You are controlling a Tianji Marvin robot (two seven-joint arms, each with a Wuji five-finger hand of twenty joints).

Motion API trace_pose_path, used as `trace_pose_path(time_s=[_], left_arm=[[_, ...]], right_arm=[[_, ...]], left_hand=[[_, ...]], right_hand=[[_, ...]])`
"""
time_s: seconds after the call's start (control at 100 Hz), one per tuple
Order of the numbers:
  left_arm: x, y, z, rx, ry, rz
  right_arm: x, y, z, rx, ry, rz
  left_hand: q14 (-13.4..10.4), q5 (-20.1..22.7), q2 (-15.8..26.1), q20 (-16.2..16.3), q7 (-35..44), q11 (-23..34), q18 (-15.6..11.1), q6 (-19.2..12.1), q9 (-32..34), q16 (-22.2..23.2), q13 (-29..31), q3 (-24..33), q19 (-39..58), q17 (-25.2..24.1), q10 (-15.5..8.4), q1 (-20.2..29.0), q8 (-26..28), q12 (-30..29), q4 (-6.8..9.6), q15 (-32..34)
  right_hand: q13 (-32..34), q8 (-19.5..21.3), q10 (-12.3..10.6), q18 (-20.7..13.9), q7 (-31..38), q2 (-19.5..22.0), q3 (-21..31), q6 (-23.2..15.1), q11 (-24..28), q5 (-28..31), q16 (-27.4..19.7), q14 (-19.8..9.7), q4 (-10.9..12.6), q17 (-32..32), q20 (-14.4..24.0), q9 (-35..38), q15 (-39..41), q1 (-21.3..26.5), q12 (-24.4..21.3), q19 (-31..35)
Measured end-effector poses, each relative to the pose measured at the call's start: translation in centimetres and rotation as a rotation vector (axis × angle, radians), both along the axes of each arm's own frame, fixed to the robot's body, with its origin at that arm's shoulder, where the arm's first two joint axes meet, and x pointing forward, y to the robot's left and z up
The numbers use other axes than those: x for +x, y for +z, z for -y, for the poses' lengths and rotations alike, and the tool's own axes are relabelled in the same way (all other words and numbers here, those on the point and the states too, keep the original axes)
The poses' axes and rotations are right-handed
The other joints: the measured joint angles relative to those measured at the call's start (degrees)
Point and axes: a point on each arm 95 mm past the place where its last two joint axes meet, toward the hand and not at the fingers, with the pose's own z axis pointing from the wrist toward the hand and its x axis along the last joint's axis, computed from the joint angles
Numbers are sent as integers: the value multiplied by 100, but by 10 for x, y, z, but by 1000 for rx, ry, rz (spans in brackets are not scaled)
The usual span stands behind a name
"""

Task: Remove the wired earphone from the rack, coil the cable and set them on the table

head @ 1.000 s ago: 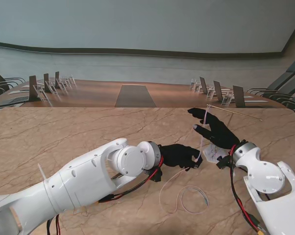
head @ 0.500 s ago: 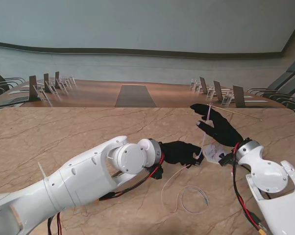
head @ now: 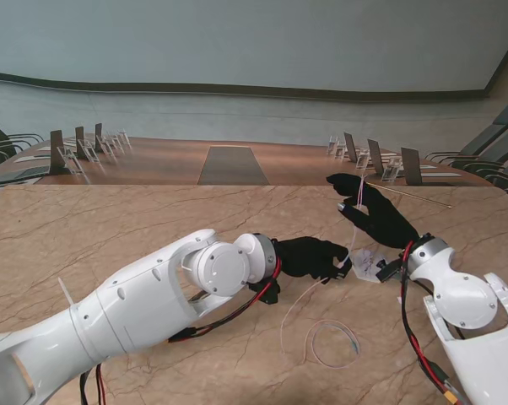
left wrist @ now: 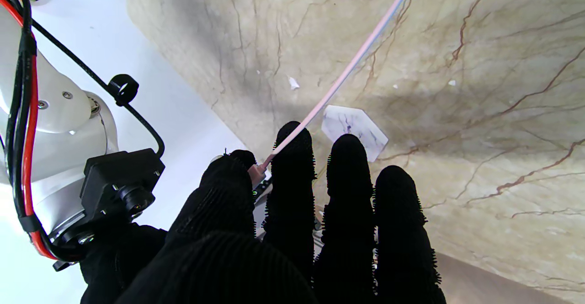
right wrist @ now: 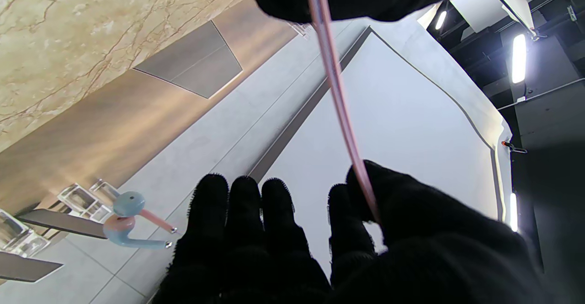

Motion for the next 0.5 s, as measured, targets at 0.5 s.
trace_pose_path(time_s=[0.5], left_arm=[[5, 13, -2, -4, -8, 34]], right_arm=[[3, 9, -1, 44, 22, 29]], left_hand=[[0, 1, 0, 0, -3, 68, 85, 0, 62, 0, 133, 0, 124, 134, 0, 1, -78, 0, 0, 104]], right_hand=[[168, -107, 134, 134, 132, 0, -145, 1, 111, 0, 54, 101, -2, 200, 0, 59, 27, 201, 7, 71]])
